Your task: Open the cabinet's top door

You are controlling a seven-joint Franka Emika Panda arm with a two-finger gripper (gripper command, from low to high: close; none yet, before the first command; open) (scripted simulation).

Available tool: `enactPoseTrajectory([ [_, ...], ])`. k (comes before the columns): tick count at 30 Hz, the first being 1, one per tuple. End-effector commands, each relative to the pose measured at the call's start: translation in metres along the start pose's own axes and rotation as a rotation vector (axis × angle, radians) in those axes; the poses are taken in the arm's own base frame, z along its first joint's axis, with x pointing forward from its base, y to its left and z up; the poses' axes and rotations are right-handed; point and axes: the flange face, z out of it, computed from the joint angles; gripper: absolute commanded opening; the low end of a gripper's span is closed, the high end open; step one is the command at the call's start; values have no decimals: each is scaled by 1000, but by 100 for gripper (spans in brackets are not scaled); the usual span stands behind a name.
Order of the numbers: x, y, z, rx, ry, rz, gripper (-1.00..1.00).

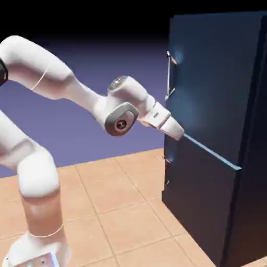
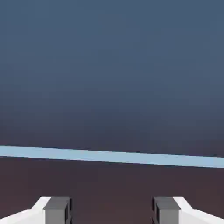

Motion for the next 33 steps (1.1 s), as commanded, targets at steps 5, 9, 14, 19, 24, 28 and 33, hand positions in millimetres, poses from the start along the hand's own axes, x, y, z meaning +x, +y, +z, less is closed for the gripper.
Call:
enactPoseTrajectory([
  [5, 21, 0, -35, 32, 62, 78, 0],
  [9, 31, -1, -63, 66, 108, 130, 0],
  [14, 36, -5, -94, 117, 166, 178, 0],
  [19, 33, -10, -121, 175, 223, 207, 0],
  [24, 25, -19, -140, 238, 281, 215, 0],
  [28, 15, -28, -149, 290, 329, 207, 0],
  [33, 2, -41, -153, 353, 390, 179, 0],
])
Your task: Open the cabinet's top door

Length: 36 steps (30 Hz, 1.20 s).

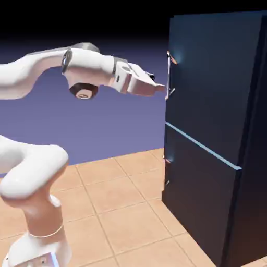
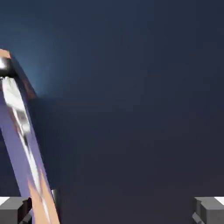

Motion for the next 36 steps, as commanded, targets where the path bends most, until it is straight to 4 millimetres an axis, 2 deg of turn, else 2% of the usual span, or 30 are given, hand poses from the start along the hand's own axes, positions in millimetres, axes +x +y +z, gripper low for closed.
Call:
enactPoseTrajectory([
  [1, -3, -2, 0, 15, 10, -7, 0],
  [7, -25, -11, 8, 100, 67, -63, 0],
  [13, -48, -12, 28, 180, 122, -141, 0],
  [17, -43, -21, 74, 182, 123, -143, 0],
  [18, -43, -22, 78, 182, 123, -143, 0],
  [19, -43, -22, 78, 182, 123, -143, -100],
  [20, -43, -22, 78, 182, 123, -143, -100],
  [27, -18, 15, 11, 324, -42, -166, -100],
  [36, 15, 54, -41, 454, -196, -187, -100],
])
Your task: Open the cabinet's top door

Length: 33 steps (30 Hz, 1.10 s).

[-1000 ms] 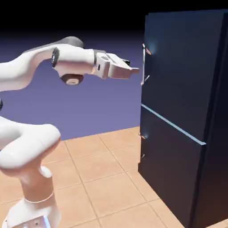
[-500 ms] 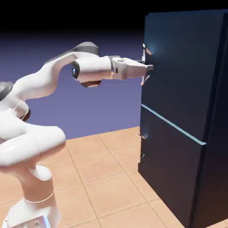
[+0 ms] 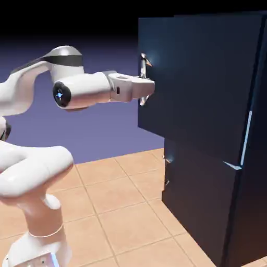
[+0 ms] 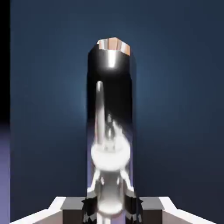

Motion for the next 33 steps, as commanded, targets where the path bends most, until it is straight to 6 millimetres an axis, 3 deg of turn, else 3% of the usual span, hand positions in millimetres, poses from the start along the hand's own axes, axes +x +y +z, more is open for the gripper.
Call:
enactPoseTrajectory([
  [1, 2, 2, -7, 13, -13, 0, -100],
  [17, 48, 48, -104, 242, -242, 0, -100],
  [26, 95, 95, -160, 410, -410, 0, -100],
  [33, 138, 138, -191, 542, -542, 0, -100],
])
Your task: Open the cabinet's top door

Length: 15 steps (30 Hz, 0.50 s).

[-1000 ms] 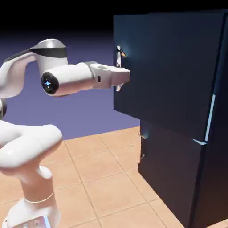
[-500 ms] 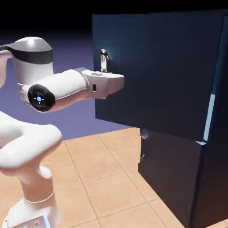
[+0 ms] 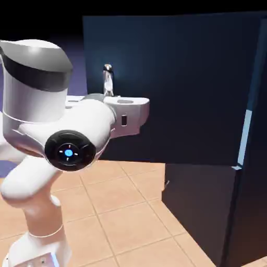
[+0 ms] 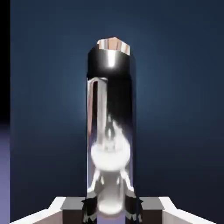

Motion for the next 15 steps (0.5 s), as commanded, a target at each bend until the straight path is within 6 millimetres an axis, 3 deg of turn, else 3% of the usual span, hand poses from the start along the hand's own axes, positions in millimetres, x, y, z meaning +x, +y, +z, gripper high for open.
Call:
enactPoseTrajectory([
  [1, 3, 3, -8, 17, -17, 0, -100],
  [8, 22, 22, -57, 125, -125, 0, -100],
  [15, 35, 36, -83, 188, -186, 0, -100],
])
